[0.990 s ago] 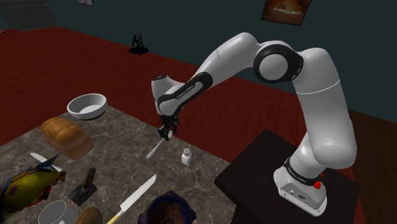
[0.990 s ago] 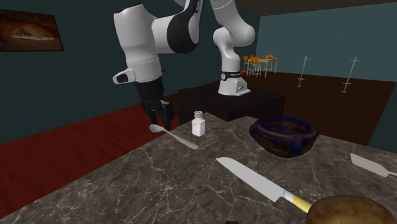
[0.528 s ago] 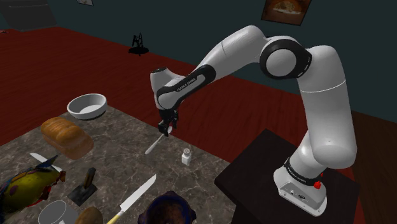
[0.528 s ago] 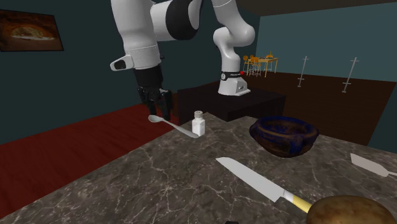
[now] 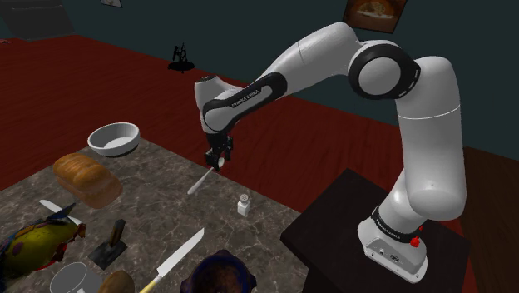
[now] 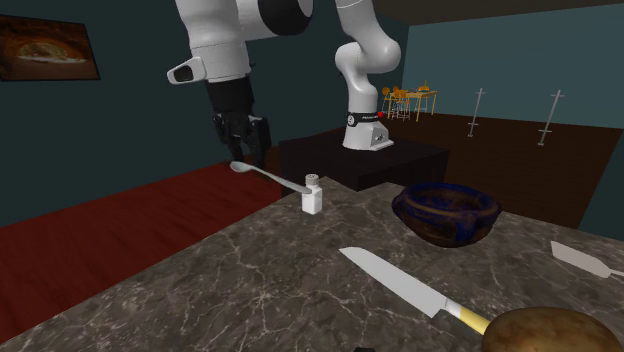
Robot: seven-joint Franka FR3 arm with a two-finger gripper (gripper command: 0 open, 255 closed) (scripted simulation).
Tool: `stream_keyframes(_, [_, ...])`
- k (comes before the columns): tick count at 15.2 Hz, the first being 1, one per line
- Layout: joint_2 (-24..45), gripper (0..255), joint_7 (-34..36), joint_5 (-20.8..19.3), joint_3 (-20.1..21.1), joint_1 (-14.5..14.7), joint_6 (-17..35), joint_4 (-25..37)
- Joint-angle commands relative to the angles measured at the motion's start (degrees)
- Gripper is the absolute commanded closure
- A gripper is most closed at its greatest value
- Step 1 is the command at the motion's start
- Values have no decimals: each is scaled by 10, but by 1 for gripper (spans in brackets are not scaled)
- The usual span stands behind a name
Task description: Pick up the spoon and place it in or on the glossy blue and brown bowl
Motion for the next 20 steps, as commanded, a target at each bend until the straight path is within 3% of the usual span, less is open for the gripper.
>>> stream_keyframes(1, [-10,255,-1,2,1,-1,-12,1])
stream_keyframes(5, [-25,255,-2,5,3,-3,-33,8])
stream_keyframes(12, [-109,255,58,23,32,31,19,-124])
stream_keyframes(20, [-181,255,134,49,74,78,60,-229])
